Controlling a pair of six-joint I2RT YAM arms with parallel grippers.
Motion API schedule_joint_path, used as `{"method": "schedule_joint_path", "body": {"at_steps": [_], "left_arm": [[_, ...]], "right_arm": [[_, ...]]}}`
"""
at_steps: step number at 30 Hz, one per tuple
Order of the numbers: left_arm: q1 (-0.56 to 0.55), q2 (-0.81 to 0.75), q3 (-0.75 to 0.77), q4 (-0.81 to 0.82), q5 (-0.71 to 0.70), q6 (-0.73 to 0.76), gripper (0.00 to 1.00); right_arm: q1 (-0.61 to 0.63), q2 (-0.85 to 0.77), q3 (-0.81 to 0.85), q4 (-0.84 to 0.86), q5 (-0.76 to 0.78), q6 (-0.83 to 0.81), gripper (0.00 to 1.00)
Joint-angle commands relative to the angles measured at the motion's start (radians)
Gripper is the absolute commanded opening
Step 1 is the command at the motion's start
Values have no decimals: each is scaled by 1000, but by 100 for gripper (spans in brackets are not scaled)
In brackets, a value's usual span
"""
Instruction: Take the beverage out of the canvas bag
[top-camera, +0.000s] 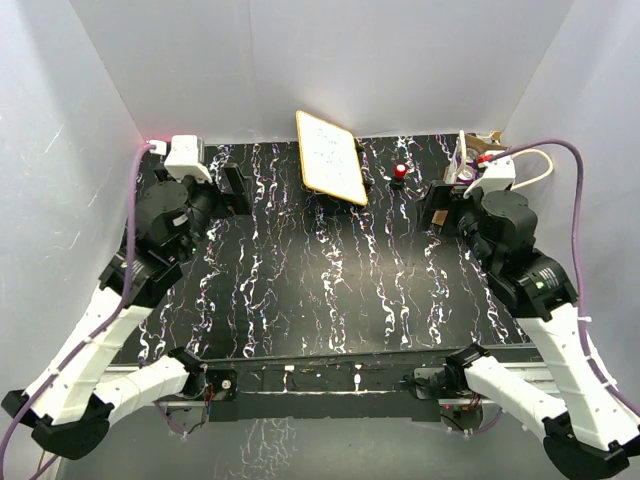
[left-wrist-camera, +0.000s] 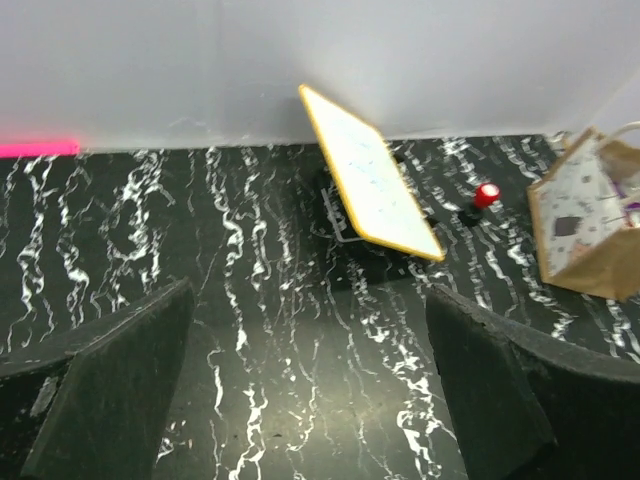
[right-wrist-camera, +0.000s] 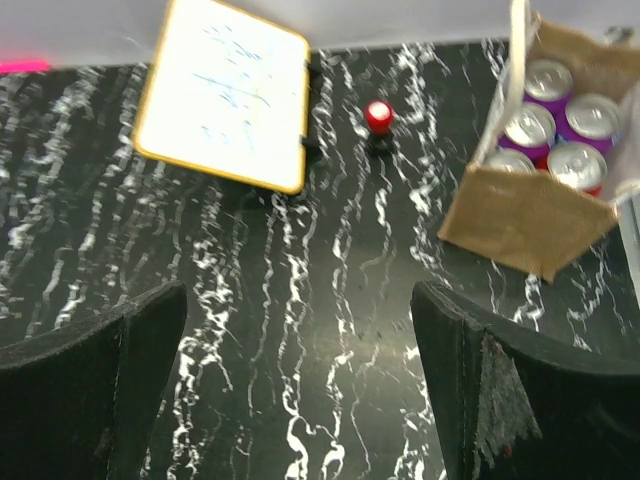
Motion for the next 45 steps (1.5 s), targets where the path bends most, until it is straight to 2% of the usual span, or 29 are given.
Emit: {"method": "schedule_joint_path", "body": {"at_steps": [1,10,17,26,35,45], "left_arm": [[56,7,-103,158,-54,6,97],[184,5,-348,372,-51,32,97],[253,1,-439,484,13,53,97],[266,-11,-493,615,53,117,97],[213,20,-516,695,65,171,97],[199,32,-517,707,33,198,97]], "right_arm": [[-60,14,-74,54,57,45,98],[-203,36,-268,120,102,90,98],[-278,108,-329,208,102,90,98],[-322,310,-230,348,121,22,98],[-354,625,49,456,122,-12,99],[-427,824,191,513,106,12,90]]}}
